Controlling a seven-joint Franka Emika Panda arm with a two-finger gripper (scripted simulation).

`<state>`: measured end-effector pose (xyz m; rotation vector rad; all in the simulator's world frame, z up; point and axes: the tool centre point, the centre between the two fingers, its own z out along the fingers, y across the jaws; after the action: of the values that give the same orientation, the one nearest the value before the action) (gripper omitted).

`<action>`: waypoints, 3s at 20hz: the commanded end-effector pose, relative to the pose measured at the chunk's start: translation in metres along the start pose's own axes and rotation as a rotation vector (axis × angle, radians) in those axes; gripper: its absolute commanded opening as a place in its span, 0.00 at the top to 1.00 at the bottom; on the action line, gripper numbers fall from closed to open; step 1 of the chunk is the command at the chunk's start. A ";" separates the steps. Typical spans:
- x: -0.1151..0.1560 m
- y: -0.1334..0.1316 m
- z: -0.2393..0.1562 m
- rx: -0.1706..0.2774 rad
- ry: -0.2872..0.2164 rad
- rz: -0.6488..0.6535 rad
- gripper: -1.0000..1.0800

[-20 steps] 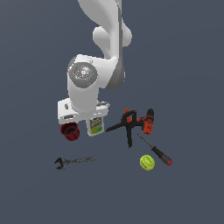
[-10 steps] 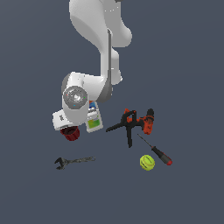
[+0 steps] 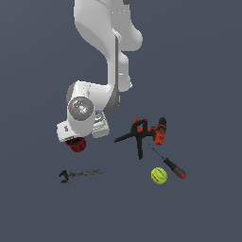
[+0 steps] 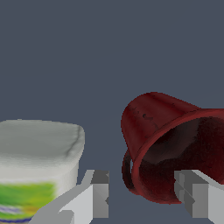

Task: Pick up a designated object from a clutter of objects.

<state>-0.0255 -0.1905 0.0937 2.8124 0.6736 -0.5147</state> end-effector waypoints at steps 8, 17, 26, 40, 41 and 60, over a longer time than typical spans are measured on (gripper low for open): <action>-0.001 0.000 0.023 0.000 -0.002 -0.004 1.00; -0.001 0.000 0.023 0.000 -0.002 -0.004 1.00; -0.004 -0.010 0.008 -0.001 -0.001 -0.003 1.00; -0.024 -0.082 -0.086 -0.003 -0.003 -0.005 1.00; -0.027 -0.090 -0.096 -0.003 -0.003 -0.005 1.00; -0.061 -0.228 -0.284 -0.001 -0.003 -0.008 1.00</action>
<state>-0.0997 0.0504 0.3376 2.8071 0.6855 -0.5222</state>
